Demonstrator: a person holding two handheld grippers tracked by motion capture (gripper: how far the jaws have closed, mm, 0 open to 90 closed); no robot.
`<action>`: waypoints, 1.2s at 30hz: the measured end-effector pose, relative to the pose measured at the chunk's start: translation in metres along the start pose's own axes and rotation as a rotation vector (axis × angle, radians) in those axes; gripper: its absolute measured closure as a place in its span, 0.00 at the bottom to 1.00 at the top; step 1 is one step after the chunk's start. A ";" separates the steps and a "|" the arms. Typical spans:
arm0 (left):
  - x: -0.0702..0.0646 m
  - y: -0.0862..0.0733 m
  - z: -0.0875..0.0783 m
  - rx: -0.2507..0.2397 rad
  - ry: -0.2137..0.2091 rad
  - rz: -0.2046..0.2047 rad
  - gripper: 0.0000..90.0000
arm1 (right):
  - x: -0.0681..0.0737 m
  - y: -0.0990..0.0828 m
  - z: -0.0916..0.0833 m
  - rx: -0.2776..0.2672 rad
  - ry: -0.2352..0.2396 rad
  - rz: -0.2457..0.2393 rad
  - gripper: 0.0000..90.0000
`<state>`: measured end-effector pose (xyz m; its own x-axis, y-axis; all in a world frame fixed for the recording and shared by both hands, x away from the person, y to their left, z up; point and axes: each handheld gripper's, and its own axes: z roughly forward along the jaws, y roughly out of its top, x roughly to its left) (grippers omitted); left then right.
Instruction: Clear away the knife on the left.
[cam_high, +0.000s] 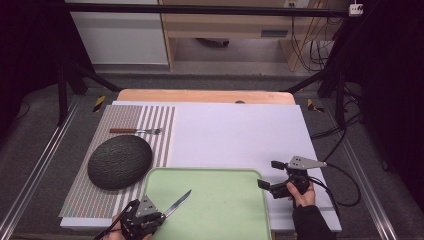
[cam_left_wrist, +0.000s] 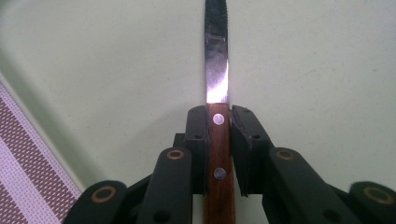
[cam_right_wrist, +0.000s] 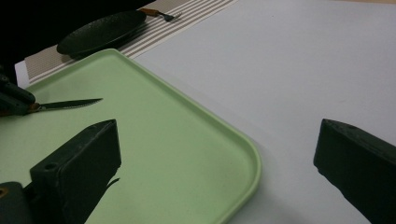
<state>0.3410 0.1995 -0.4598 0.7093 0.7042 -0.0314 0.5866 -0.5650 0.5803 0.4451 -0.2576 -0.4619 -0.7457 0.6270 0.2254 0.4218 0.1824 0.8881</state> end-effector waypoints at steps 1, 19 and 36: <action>0.000 0.000 0.000 -0.003 -0.002 -0.002 0.85 | 0.000 0.000 0.000 0.000 0.000 0.000 0.01; 0.002 0.003 0.005 -0.115 -0.133 0.040 1.00 | 0.000 0.000 0.000 -0.003 0.000 0.000 0.01; 0.002 0.001 0.008 -0.100 -0.085 0.078 1.00 | 0.000 0.000 0.000 -0.001 0.000 0.000 0.01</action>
<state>0.3464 0.1964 -0.4660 0.7840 0.6188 -0.0494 0.4898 -0.5679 0.6615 0.4452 -0.2579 -0.4617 -0.7458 0.6267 0.2260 0.4216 0.1813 0.8885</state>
